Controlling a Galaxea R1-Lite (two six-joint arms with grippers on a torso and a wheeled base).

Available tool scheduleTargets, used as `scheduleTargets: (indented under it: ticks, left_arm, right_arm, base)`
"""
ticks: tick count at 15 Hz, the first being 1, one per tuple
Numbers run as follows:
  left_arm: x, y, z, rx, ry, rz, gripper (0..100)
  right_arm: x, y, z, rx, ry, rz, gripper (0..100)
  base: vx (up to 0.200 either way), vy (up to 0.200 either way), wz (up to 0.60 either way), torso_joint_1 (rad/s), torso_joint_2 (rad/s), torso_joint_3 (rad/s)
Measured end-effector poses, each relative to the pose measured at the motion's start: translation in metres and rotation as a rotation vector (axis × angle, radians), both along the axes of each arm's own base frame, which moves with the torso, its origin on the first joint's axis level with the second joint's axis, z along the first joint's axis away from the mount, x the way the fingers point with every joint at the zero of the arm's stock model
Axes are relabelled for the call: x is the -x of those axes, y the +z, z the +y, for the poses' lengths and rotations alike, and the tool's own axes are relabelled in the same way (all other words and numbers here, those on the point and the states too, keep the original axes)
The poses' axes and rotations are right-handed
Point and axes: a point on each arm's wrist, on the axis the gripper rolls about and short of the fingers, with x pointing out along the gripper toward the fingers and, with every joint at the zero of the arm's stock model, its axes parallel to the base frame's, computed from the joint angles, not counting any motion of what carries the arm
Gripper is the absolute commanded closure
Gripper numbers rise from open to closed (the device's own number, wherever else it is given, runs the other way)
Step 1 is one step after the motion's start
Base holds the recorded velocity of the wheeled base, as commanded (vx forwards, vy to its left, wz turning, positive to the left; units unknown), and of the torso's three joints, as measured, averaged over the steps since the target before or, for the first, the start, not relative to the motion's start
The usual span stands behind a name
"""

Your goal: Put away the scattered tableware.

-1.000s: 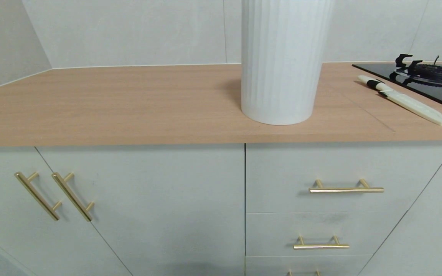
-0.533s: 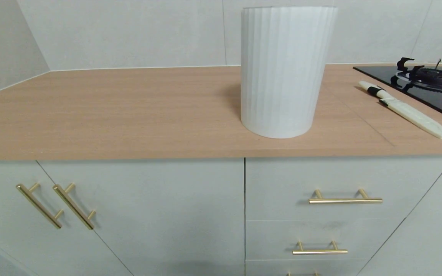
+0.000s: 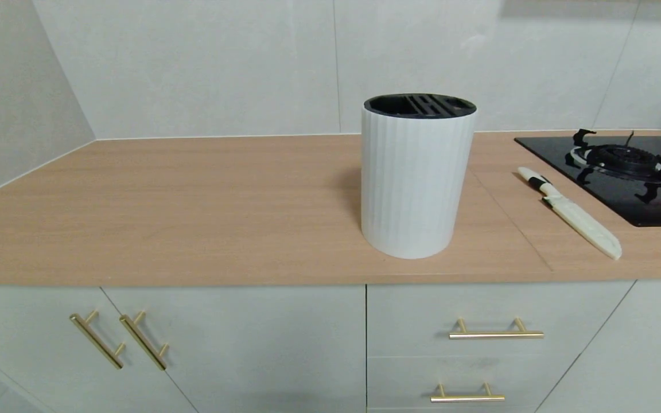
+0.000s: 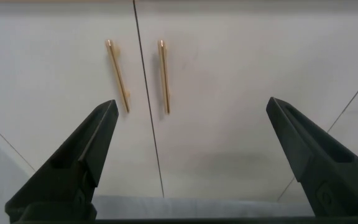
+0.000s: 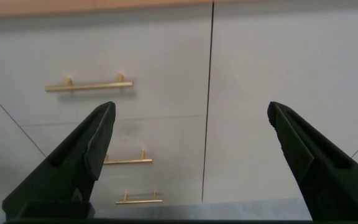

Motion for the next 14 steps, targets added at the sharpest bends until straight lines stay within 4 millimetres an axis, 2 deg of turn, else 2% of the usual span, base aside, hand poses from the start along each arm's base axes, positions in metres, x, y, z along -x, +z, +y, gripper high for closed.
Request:
scheduleTargets:
  ticks: [14]
  left_arm:
    - [0.0,-0.0001,0.0,0.0,-0.001,0.001,0]
  right_arm:
    - [0.0,0.0,0.0,0.0,0.0,0.0,0]
  base:
    - [0.0,0.0,0.0,0.22,-0.51,-0.289]
